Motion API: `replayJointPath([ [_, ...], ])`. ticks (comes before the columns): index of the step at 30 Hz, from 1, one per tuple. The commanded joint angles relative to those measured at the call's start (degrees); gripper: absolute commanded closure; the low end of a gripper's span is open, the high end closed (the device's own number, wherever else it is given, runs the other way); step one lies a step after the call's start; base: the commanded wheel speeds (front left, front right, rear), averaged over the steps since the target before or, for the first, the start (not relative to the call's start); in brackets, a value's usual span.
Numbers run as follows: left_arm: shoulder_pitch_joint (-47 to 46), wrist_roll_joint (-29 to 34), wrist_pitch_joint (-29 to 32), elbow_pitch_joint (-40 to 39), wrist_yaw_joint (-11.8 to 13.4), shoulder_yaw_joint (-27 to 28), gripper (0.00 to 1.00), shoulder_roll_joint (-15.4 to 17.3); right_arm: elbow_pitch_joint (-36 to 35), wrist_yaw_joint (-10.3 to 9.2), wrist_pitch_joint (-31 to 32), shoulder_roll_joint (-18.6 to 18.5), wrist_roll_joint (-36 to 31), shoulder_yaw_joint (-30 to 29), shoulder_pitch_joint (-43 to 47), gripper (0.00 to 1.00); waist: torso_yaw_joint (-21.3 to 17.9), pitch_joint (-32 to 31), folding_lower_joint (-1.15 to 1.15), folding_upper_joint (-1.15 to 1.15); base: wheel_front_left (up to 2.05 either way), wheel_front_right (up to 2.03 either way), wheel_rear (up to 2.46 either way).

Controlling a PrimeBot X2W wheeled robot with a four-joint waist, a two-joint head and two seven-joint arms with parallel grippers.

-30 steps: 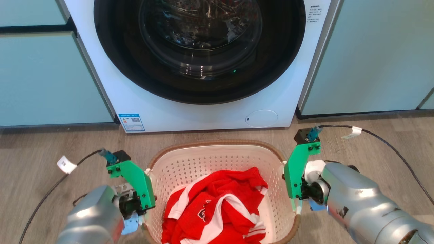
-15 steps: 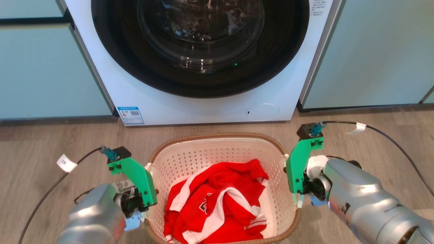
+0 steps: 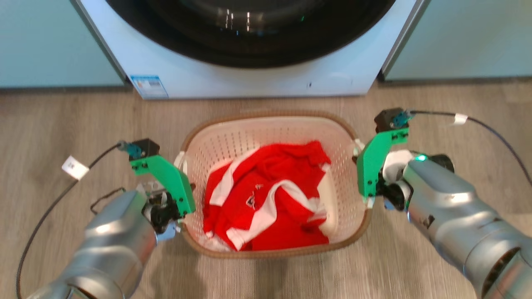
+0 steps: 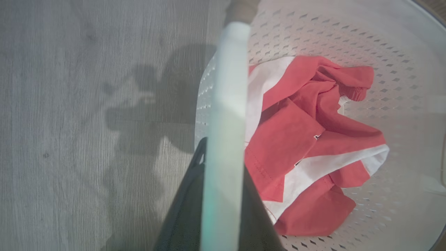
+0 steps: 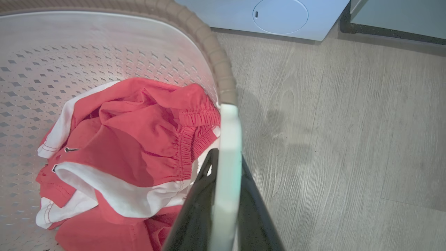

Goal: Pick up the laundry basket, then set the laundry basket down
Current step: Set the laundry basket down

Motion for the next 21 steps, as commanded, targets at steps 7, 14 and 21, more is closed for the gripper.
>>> replayJointPath([
  [7,-6.9,1.1,-4.6,-1.6,-0.4,0.8,1.0,1.9,2.1,0.0,-4.6,-0.8,-1.4,0.5,-3.1,1.0,0.1,11.4,0.0,0.0,0.0,0.0,0.0],
  [14,-9.3,1.9,-8.1,-1.6,-0.4,-0.6,1.0,1.4,4.4,0.0,-8.4,0.3,-2.7,1.1,-5.4,1.0,0.3,18.0,0.0,0.0,0.0,0.0,0.0],
  [21,-10.6,2.6,-11.7,-1.5,-0.4,-2.1,1.0,0.8,6.3,0.0,-12.0,1.0,-3.7,1.4,-7.2,1.0,0.3,23.5,0.0,0.0,0.0,0.0,0.0],
])
